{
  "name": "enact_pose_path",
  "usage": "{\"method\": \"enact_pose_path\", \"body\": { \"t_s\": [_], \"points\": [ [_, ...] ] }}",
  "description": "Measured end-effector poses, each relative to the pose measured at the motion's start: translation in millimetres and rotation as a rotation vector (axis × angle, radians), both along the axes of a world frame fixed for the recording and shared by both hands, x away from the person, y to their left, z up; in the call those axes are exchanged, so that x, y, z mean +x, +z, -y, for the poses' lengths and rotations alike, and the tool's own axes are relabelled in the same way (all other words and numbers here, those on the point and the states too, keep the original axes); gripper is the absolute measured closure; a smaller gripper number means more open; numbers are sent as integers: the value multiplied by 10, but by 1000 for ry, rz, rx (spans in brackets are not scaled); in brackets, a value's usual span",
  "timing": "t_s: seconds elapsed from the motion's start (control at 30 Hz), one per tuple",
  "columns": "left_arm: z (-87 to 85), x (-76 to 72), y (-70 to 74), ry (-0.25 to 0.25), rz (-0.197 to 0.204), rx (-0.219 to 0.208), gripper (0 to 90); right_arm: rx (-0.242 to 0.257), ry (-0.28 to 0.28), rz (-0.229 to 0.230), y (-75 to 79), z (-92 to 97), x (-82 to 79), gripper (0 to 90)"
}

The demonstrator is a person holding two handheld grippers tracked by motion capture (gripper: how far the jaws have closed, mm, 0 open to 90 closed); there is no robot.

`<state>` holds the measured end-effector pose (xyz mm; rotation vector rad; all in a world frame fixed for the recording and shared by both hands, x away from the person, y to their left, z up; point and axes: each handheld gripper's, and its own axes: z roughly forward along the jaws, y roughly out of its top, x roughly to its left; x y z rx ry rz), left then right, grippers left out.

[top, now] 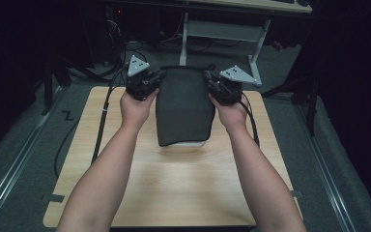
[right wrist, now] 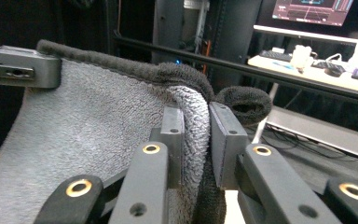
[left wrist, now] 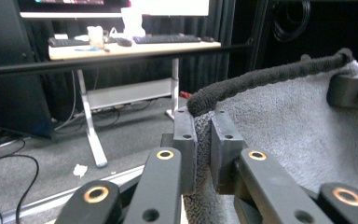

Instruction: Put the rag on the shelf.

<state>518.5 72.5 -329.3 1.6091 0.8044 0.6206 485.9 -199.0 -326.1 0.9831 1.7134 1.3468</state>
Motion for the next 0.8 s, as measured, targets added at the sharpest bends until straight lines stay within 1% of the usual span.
{"method": "enact_pose_path", "body": {
  "t_s": [0.13, 0.2, 0.23, 0.27, 0.33, 0.43, 0.5, 0.6, 0.67, 0.73, 0.77, 0.8],
  "points": [
    [47, 71, -64, 0, -12, 16, 822, -20, -6, -14, -35, 50, 76, 777],
    [65, 118, -116, 1, -32, 29, 821, -32, -7, -24, -65, 63, 112, 777],
    [73, 145, -153, 1, -50, 40, 820, -44, -5, -29, -86, 70, 133, 777],
    [79, 159, -177, -1, -58, 45, 821, -49, -4, -42, -119, 76, 155, 776],
    [92, 177, -236, -12, -83, 53, 830, -65, -9, -43, -179, 86, 177, 776],
    [104, 183, -314, -23, -110, 77, 838, -71, -4, -63, -290, 115, 191, 776],
    [119, 184, -363, -25, -117, 91, 839, -79, 1, -74, -358, 135, 197, 776],
    [129, 208, -446, -31, -147, 95, 840, -83, 2, -94, -450, 156, 212, 777],
    [120, 225, -490, -33, -166, 93, 841, -102, -6, -107, -498, 146, 233, 779],
    [85, 247, -545, -43, -192, 71, 841, -117, 2, -117, -526, 139, 249, 778],
    [72, 256, -575, -46, -205, 67, 841, -117, 5, -122, -534, 139, 252, 778],
    [68, 259, -606, -48, -212, 72, 842, -121, 11, -123, -547, 139, 260, 778]
  ]
}}
